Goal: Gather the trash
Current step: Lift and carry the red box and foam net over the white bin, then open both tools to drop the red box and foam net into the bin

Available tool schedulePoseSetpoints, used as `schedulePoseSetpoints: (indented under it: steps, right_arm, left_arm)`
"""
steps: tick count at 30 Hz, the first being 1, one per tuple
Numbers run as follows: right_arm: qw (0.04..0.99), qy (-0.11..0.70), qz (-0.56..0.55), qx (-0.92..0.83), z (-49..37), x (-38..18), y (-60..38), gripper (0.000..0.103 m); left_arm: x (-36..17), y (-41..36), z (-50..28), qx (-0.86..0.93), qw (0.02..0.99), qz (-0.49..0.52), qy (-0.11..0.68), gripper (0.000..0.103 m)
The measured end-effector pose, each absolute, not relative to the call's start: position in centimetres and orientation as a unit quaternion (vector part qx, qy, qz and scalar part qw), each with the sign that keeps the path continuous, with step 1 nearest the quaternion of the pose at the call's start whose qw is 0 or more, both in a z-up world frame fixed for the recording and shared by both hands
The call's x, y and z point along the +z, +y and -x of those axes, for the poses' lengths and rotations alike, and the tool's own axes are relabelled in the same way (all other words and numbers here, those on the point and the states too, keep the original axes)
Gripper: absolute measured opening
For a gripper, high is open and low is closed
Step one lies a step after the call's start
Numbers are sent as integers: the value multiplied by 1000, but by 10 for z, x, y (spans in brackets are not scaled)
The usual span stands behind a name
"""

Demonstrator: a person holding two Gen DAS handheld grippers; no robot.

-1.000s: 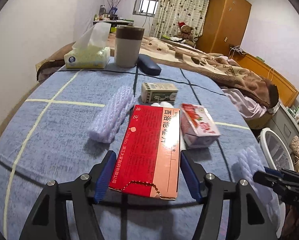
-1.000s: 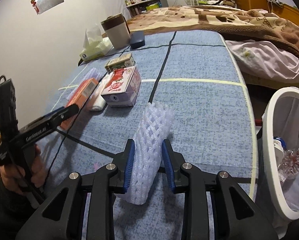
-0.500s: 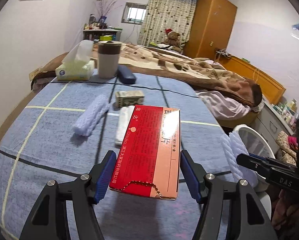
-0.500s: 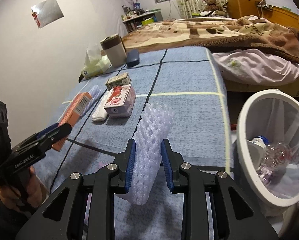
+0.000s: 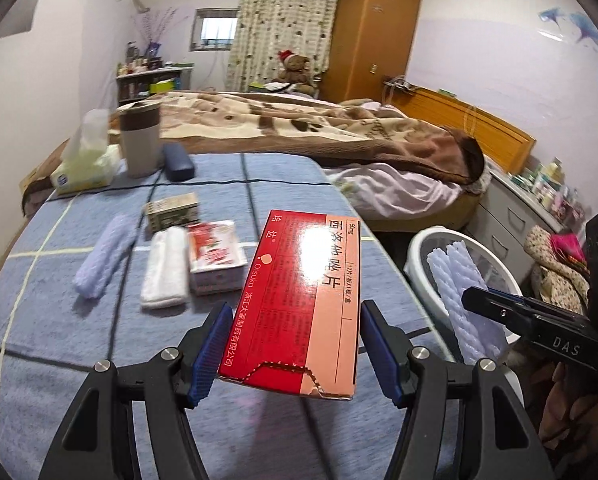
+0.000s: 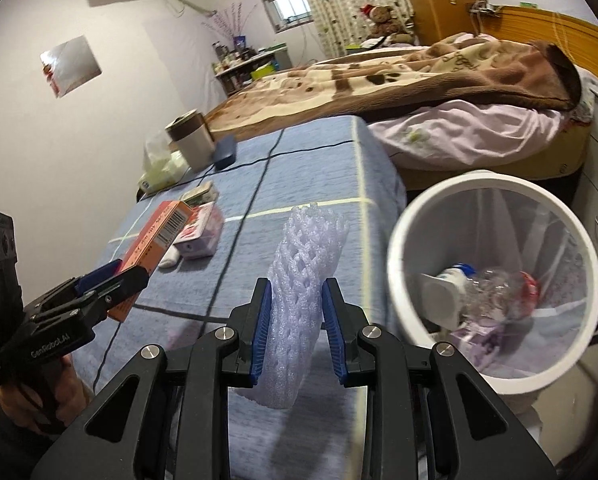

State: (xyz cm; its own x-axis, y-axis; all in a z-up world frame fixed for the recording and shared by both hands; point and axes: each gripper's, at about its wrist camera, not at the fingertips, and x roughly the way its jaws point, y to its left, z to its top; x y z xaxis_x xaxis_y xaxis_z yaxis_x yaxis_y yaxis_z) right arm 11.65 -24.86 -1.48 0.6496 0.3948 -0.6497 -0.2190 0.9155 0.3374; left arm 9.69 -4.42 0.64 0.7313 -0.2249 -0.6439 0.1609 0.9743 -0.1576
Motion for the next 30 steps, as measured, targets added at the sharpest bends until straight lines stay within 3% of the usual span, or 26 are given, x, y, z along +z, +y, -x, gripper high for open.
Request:
schedulePoseSetpoints:
  steps: [30]
  right_arm:
    - [909,376,-175,39,-113,-31,-360,27]
  left_arm:
    - [-8,-209,-151,-251,893,-22,372,65]
